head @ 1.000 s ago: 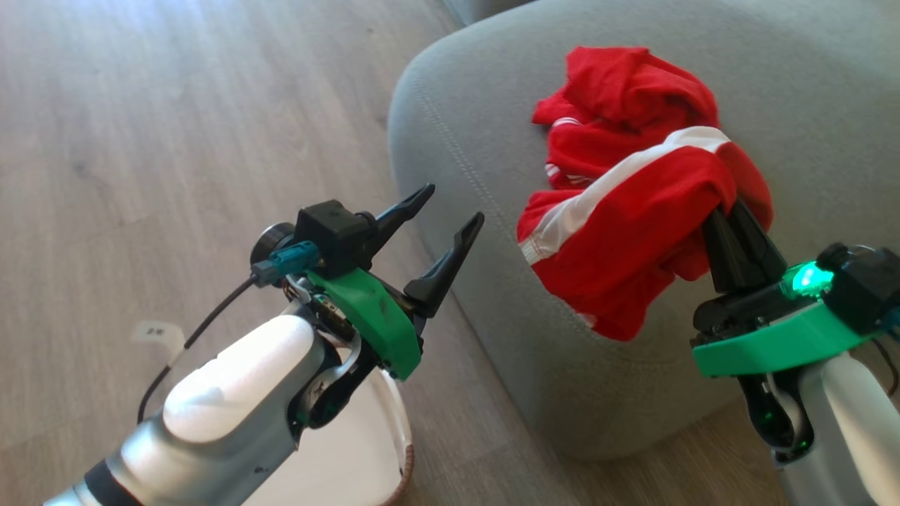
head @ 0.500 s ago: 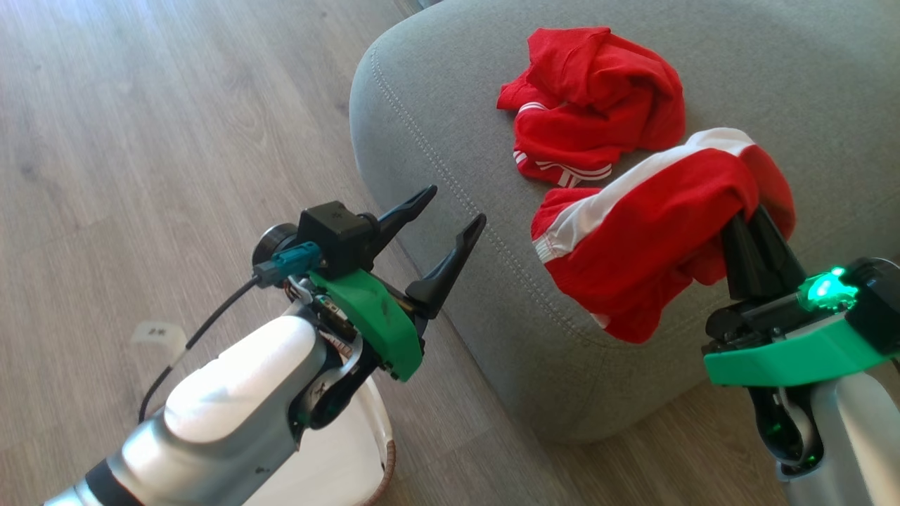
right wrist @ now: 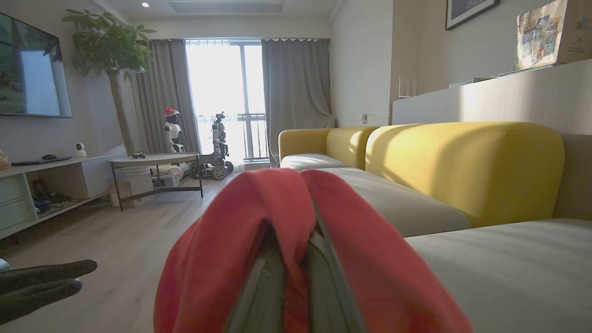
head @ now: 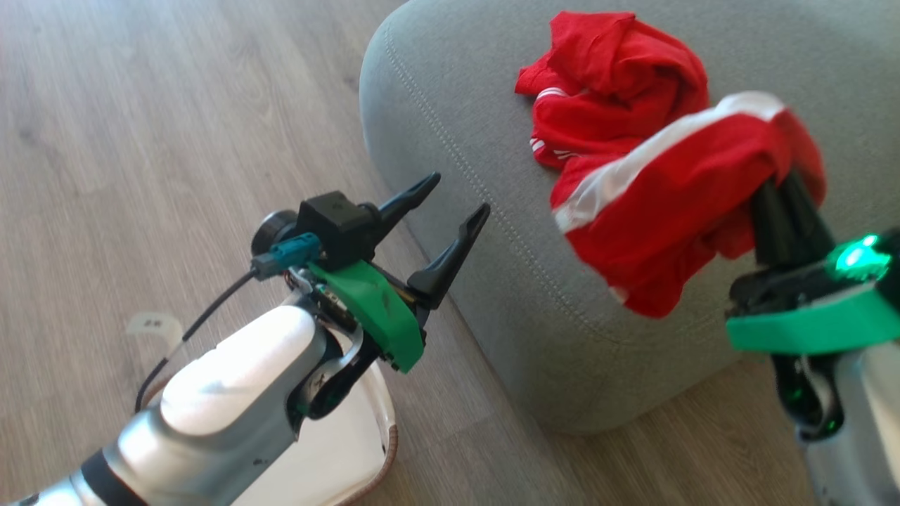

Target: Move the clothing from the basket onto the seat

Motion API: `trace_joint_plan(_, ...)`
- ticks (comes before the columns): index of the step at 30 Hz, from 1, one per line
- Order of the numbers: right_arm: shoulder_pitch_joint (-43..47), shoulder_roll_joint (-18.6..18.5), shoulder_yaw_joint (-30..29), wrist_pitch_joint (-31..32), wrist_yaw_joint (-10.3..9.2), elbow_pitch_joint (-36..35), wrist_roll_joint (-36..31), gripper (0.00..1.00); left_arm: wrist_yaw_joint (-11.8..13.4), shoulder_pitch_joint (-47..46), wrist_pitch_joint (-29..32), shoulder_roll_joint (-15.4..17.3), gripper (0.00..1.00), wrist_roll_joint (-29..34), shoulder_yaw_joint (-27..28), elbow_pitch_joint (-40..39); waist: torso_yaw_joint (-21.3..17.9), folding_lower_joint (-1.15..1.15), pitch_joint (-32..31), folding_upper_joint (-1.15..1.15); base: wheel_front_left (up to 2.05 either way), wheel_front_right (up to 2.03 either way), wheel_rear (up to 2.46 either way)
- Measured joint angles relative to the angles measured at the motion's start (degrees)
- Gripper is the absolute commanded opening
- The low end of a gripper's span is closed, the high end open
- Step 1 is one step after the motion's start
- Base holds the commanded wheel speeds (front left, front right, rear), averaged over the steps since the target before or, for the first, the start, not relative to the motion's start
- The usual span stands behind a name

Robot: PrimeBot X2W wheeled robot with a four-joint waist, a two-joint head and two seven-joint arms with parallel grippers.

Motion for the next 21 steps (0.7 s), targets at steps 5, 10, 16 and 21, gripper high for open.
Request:
trace_joint_plan(5, -6.00, -2.24, -2.05, -0.01, 0.00, 2.63, 0.33, 0.00, 0.00, -1.85, 0.36, 0.12, 1.00, 0.66, -0.01, -1.00, 1.06, 0.00, 2.24, 0.00, 0.00, 0.00, 0.00)
trace_joint_plan(10, -10.83, -5.12, -4.15, -0.01, 0.00, 7.33, 1.20, 0.00, 0.00, -3.32, 1.51, 0.79, 1.00, 1.24, -0.03, -2.07, 2.16, 0.00, 5.40, 0.00, 0.00, 0.00, 0.00)
trace_joint_plan(16, -17.43, -7.94, -6.56, -0.02, 0.00, 12.43, 2.30, 0.00, -0.02, -5.83, 2.79, 1.76, 1.00, 1.96, -0.04, -3.16, 3.38, 0.00, 9.86, 0.00, 0.00, 0.00, 0.00)
trace_joint_plan(21, -23.79, -10.49, -8.64, -0.19, 0.00, 16.74, 3.32, 0.00, -0.56, -7.81, 3.82, 2.04, 1.00, 2.67, -0.14, -4.31, 4.41, 0.01, 13.79, 0.00, 0.00, 0.00, 0.00)
